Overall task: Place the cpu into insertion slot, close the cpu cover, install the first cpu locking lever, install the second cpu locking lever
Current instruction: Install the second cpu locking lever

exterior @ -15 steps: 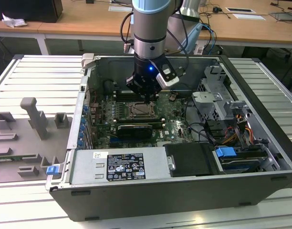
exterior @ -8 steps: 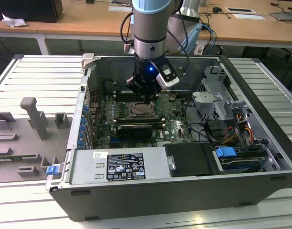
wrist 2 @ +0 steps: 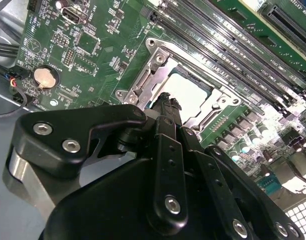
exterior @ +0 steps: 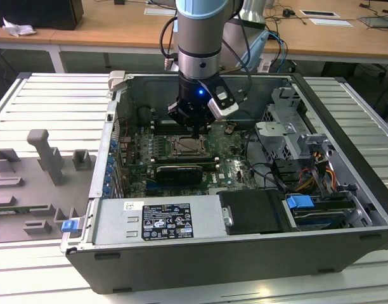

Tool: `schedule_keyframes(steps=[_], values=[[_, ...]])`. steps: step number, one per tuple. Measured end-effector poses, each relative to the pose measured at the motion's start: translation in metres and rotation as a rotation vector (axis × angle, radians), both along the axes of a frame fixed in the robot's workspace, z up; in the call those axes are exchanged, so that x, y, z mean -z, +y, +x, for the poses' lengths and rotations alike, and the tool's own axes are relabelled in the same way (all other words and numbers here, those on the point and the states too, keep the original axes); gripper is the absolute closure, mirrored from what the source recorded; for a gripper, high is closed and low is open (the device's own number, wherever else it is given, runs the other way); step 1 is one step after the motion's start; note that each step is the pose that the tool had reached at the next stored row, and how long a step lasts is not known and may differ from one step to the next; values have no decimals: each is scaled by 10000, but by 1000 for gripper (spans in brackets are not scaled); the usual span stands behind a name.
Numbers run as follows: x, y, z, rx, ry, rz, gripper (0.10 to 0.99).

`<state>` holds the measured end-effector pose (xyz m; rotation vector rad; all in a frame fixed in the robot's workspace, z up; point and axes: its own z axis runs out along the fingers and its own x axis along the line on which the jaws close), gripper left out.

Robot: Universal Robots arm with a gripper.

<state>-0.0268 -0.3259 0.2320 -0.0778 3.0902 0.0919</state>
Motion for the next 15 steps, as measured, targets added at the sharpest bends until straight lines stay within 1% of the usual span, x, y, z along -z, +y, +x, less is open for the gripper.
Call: schedule_keyframes(steps=[12, 15], values=[[0, -33, 2, 0, -1, 0, 980], [-15, -35, 1, 0, 0, -1, 980]])
